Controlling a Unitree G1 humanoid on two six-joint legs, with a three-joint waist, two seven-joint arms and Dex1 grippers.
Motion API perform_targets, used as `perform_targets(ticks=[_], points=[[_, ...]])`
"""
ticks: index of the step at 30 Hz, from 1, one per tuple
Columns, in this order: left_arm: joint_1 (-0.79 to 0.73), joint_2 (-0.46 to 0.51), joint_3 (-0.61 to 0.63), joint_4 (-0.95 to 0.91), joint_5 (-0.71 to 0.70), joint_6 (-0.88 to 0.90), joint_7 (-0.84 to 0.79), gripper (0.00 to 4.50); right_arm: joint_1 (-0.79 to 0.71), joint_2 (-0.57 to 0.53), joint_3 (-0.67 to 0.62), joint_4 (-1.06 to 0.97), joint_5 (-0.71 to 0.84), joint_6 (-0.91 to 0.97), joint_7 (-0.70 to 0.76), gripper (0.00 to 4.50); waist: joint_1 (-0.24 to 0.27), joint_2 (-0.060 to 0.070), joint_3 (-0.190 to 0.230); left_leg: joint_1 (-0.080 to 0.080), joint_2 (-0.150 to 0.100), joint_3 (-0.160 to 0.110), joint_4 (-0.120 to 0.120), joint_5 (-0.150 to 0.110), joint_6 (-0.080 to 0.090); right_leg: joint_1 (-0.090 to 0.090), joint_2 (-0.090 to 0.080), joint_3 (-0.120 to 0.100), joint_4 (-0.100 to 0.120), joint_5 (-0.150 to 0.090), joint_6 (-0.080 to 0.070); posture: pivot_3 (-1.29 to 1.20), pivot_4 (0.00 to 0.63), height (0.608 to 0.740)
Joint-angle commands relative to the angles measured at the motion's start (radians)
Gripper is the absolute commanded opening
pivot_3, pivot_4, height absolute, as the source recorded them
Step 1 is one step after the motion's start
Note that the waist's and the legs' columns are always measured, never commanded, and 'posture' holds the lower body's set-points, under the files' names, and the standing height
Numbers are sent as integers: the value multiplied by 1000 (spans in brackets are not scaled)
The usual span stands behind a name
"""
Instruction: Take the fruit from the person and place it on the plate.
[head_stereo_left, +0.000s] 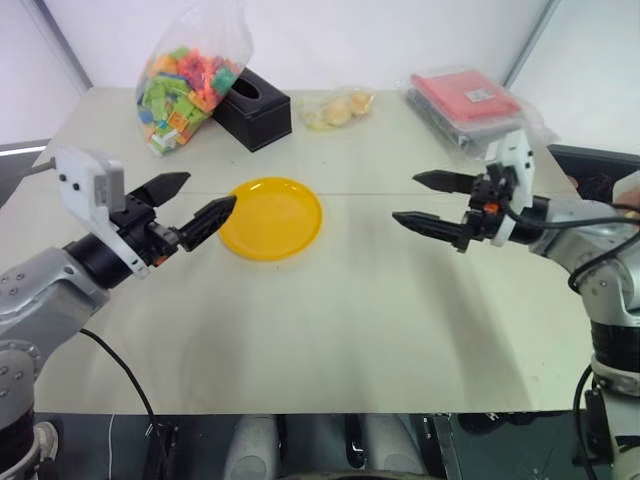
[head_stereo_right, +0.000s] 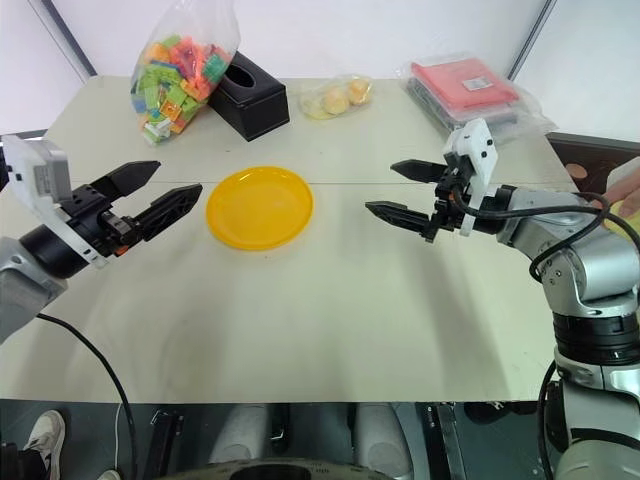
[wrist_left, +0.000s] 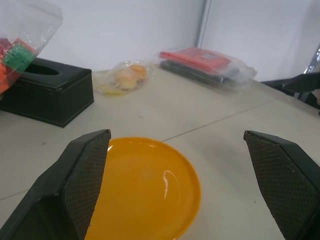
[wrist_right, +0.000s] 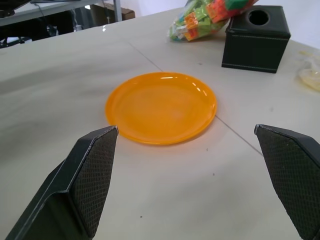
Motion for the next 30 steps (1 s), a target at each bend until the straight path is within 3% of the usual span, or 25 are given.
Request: perform_targets(ticks=[1,30], points=[[-5,-1,1,-25,9,-30,2,4500,-21,-7,-14,-8,-3,-18,11,4472,1,0,0,0,0,0,0,0,0,0,0,0,0,0,0,0,150,731],[-21,-9,-27,-36,-3,-56,37,4500,-54,17,0,12,-35,-19,35,4472,0,0,0,0,0,0,0,0,0,0,0,0,0,0,0,0,150,731]])
